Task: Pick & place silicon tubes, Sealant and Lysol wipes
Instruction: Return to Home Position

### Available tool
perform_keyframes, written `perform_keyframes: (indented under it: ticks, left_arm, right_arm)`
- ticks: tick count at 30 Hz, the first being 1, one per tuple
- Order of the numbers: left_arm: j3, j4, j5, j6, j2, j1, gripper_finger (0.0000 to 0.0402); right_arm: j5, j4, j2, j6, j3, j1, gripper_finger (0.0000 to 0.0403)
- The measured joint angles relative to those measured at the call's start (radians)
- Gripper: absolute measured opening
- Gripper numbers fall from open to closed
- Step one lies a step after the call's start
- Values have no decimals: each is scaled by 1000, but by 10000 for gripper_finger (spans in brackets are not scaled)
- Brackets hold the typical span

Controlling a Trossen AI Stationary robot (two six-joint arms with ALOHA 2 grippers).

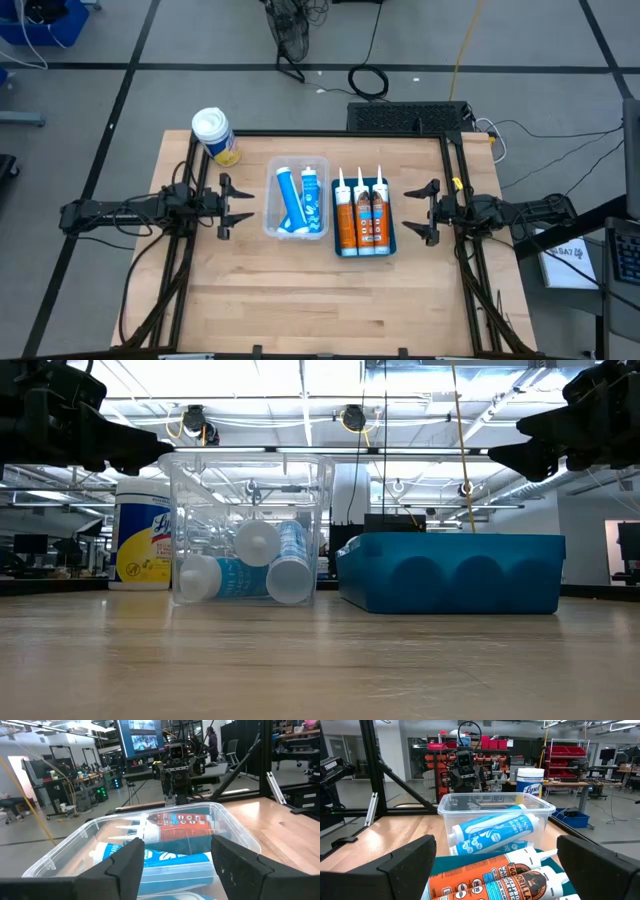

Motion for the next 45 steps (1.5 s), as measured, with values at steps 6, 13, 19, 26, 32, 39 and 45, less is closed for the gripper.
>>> perform_keyframes:
  ticks: [6, 13, 19, 26, 32, 39, 45]
  left_arm:
    - [0, 0, 0, 1, 0, 0, 236]
    - [0, 0, 0, 3, 0, 0, 226]
    - [0, 0, 1, -18, 0, 0, 219]
    - [0, 0, 1, -18, 0, 0, 226]
    - [0, 0, 1, -18, 0, 0, 228]
    - [0, 0, 1, -18, 0, 0, 225]
    - [0, 0, 1, -18, 0, 0, 234]
  right_arm:
    - [0, 0, 0, 0, 0, 0, 391]
    - [0, 0, 0, 0, 0, 0, 391]
    - [0, 0, 0, 0, 0, 0, 391]
    - [0, 1, 0, 0, 0, 0, 391]
    - [0, 1, 0, 0, 0, 0, 391]
    - [0, 1, 0, 0, 0, 0, 391]
    - [0, 1, 0, 0, 0, 0, 391]
